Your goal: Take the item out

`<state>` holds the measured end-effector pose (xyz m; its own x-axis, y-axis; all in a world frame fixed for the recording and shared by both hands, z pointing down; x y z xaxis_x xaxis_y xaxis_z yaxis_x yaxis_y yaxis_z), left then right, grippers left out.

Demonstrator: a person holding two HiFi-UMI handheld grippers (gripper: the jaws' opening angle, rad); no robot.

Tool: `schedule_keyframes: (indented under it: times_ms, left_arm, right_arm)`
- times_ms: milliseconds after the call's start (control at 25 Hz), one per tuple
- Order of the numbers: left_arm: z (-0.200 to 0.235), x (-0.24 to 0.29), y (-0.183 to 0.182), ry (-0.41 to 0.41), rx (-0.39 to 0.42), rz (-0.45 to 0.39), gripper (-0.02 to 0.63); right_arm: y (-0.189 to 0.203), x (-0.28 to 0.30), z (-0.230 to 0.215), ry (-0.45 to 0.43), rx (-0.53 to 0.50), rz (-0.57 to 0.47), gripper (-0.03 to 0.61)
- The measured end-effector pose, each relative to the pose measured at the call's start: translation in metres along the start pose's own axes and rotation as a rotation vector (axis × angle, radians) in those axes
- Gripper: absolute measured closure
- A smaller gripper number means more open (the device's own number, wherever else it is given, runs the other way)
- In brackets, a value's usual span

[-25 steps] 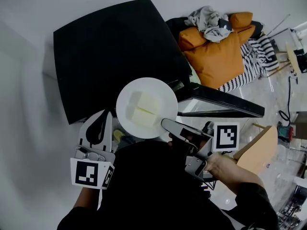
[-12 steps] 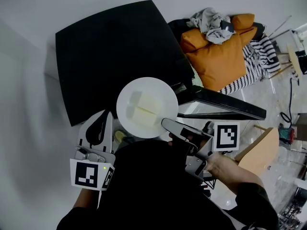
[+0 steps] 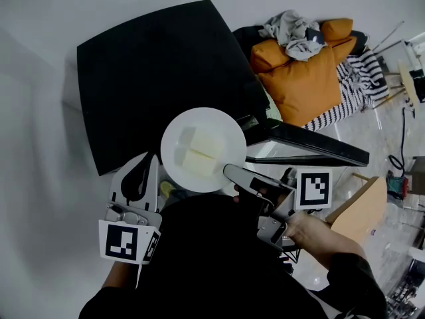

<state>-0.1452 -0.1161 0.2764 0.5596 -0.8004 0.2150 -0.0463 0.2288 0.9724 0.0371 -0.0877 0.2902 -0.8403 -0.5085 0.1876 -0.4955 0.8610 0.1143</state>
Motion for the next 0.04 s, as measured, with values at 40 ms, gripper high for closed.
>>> schedule_keyframes:
  times_ms: [40]
  left_arm:
    - [0.0001,0.0003,-0.0001,0.001,0.000,-0.001,0.606]
  right_arm:
    - [0.0000,-0.0001,0.0001,0.000,0.001,0.000,0.560]
Point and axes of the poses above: the fingertips, and each gripper's own axes: x forward along the fingers, z to its left, y out of its underside, the point moved 4 cm from there along -x, backward along the fingers
